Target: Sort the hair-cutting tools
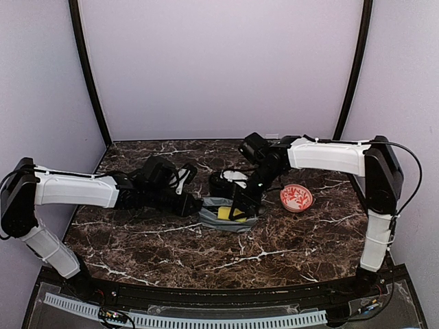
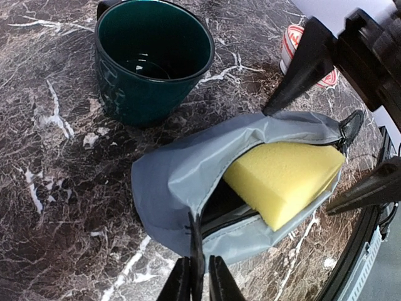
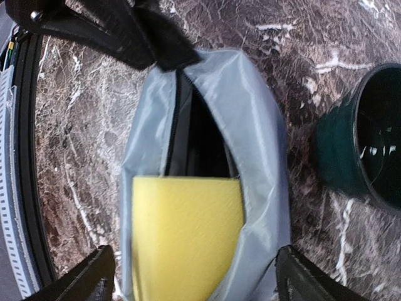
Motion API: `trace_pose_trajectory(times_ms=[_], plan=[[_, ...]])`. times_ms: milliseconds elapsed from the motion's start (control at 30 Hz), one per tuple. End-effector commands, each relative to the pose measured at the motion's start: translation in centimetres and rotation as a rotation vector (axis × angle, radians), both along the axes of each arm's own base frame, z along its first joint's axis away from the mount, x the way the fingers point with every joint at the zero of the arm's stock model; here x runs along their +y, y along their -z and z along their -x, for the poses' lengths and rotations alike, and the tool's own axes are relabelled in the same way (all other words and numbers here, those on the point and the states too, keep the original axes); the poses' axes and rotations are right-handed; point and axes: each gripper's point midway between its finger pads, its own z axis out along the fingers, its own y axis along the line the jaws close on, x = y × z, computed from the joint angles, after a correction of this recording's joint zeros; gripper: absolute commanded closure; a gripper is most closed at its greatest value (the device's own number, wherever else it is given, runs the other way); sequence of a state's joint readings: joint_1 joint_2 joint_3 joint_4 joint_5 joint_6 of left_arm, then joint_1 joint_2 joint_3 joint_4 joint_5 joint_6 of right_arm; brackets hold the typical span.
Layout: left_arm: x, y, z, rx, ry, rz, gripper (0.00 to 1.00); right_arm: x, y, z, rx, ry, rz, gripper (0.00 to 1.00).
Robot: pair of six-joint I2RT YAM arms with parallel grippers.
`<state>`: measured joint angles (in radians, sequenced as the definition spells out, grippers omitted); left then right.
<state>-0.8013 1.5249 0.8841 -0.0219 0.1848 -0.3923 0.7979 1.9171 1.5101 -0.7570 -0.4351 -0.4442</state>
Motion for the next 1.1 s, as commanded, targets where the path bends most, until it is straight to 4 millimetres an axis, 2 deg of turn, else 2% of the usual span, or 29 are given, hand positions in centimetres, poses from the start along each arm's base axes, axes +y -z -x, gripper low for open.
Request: trace_pose_trajectory(times_ms=[0, 133, 267, 400, 533, 733, 800, 833, 867, 900, 933, 1000, 1067], plan=[[-0.3, -0.3, 0.4, 0.004, 0.015, 0.039, 0.92, 1.0, 0.8, -1.0, 0.035, 0.033, 0.010, 0.17], [-0.3, -0.1, 0.6, 0.007, 0.023, 0.044, 0.98, 1.3, 1.9, -1.1, 0.083, 0.054, 0.032, 0.27], [-0.3, -0.2, 0.7, 0.007, 0.025, 0.051, 1.00, 1.1, 2.5, -2.5, 0.049, 0.124, 0.066, 0.37], [-0.1, -0.6, 0.9, -0.002, 0.028, 0.055, 1.00, 0.5, 3.4, -3.0, 0.076, 0.172, 0.092, 0.54], [-0.2, -1.9, 1.7, 0.003, 0.048, 0.101, 1.00, -0.6, 5.4, -3.9, 0.098, 0.244, 0.138, 0.68], [-0.2, -4.5, 2.9, 0.003, 0.054, 0.210, 1.00, -2.3, 7.9, -4.9, 0.018, 0.306, 0.256, 0.68], [0.0, -4.8, 3.1, 0.005, 0.051, 0.218, 1.00, -2.6, 8.4, -4.9, -0.005, 0.304, 0.291, 0.61], [0.1, -4.7, 3.1, 0.006, 0.046, 0.214, 1.00, -2.5, 8.5, -4.5, 0.008, 0.285, 0.295, 0.51], [0.2, -4.6, 3.1, 0.007, 0.041, 0.207, 1.00, -2.1, 8.4, -3.7, 0.027, 0.238, 0.284, 0.37], [0.4, -4.3, 3.0, 0.009, 0.032, 0.198, 1.00, -1.9, 8.2, -2.7, 0.055, 0.195, 0.276, 0.10], [0.6, -4.0, 2.9, 0.013, 0.023, 0.185, 1.00, -1.7, 8.0, -1.8, 0.066, 0.159, 0.271, 0.02], [0.8, -3.5, 2.9, 0.022, 0.010, 0.169, 1.00, -1.8, 7.6, -1.2, 0.027, 0.140, 0.278, 0.00], [0.8, -3.3, 2.9, 0.026, 0.007, 0.168, 1.00, -2.1, 6.8, -1.6, -0.027, 0.162, 0.268, 0.00]])
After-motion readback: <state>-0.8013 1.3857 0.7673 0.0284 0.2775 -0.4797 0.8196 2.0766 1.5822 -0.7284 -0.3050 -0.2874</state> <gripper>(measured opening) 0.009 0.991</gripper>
